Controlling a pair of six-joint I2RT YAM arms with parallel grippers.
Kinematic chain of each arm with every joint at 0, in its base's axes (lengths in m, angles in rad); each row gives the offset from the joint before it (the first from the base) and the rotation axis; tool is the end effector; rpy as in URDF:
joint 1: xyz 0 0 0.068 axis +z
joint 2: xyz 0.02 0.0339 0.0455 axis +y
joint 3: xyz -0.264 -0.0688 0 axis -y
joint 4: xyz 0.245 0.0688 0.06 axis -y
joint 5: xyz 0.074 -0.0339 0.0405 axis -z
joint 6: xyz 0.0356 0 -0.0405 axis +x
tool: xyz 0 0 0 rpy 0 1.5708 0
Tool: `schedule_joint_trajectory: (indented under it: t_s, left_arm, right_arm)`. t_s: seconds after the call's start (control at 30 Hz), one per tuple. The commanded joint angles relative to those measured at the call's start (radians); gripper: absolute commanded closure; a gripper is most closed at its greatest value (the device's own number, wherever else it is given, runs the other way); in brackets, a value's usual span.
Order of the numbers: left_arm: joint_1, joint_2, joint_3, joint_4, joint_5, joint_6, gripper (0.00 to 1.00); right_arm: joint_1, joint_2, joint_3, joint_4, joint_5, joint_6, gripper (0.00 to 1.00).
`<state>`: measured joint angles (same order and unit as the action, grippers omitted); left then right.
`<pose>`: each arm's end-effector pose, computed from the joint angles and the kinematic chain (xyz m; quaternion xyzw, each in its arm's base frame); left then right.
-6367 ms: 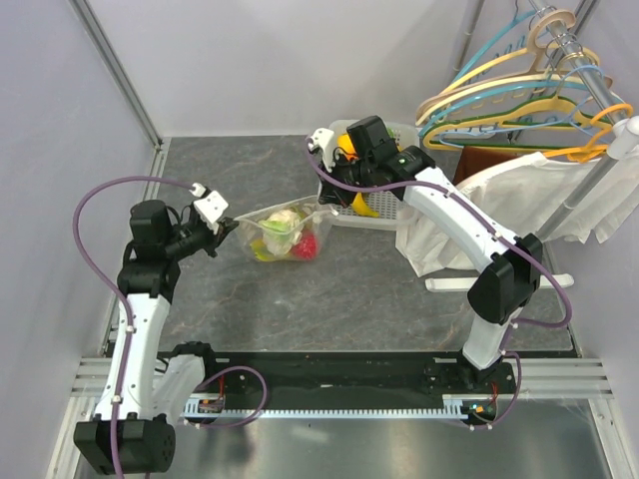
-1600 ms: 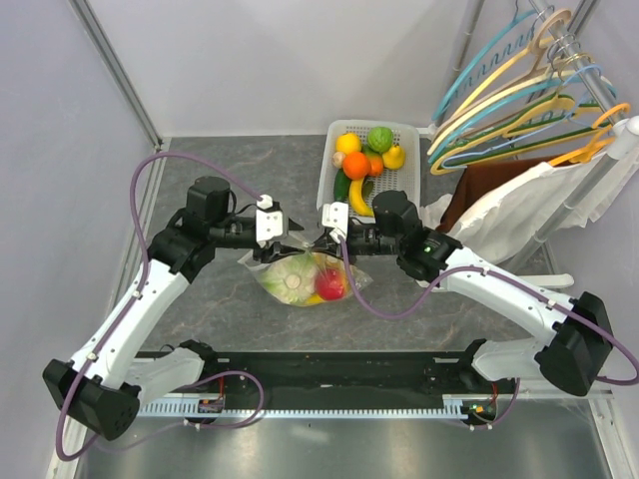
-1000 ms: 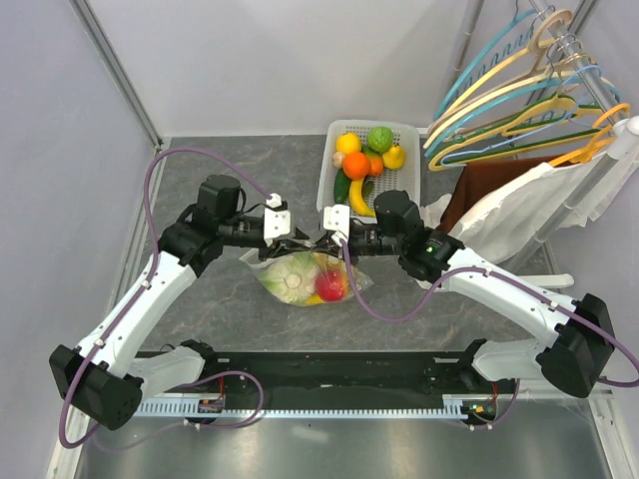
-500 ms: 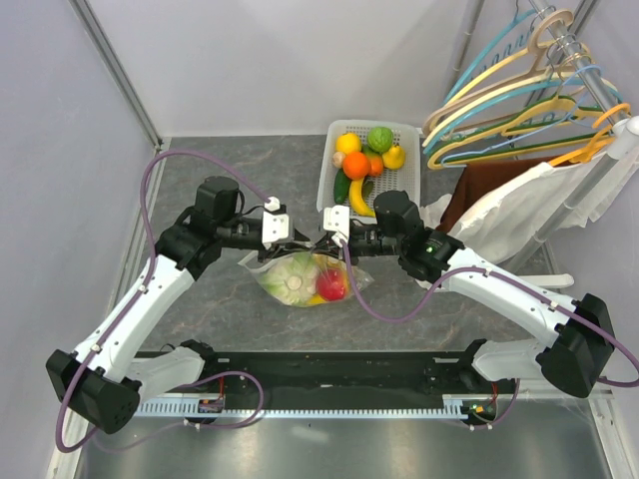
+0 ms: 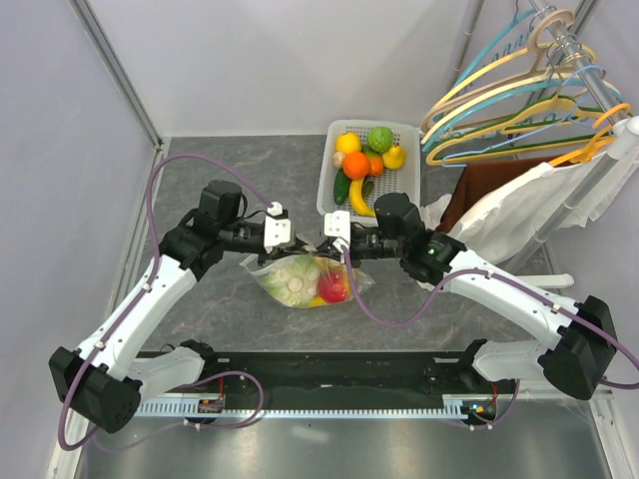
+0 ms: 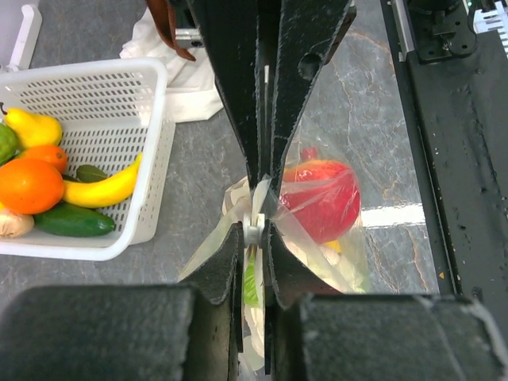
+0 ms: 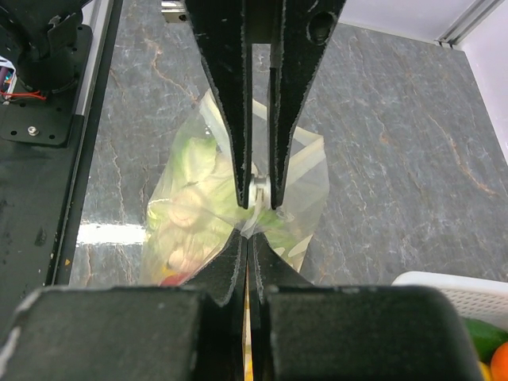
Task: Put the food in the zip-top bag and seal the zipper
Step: Zip the zipper food storage bag at the center of the board.
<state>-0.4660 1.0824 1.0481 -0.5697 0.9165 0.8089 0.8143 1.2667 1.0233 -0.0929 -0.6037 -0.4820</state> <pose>0.1854 -0.1249 0.3439 0.6378 0.5158 -0.3148 0.4776 0.1848 0.2253 0.3305 -0.6072 0.5168 0.3305 0.5049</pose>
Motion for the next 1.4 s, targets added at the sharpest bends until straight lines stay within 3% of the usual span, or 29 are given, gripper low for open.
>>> schedule_joint_trajectory:
  t_s: [0.0,0.47,1.37]
  left_arm:
    - [0.039,0.025,-0.011,-0.030,-0.068,0.032,0.92]
    - [0.112,0.031,-0.017,-0.099,-0.073,0.116,0.98]
    - [0.453,0.132,-0.049,-0.256,-0.048,0.371,0.98]
  right_arm:
    - [0.002,-0.059,0.012,0.042,-0.059,-0.039,1.00]
    - [-0.014,-0.079,0.003,0.019,-0.057,-0.061,1.00]
    - [-0.072,-0.112,-0.015,0.002,-0.056,-0.078,1.00]
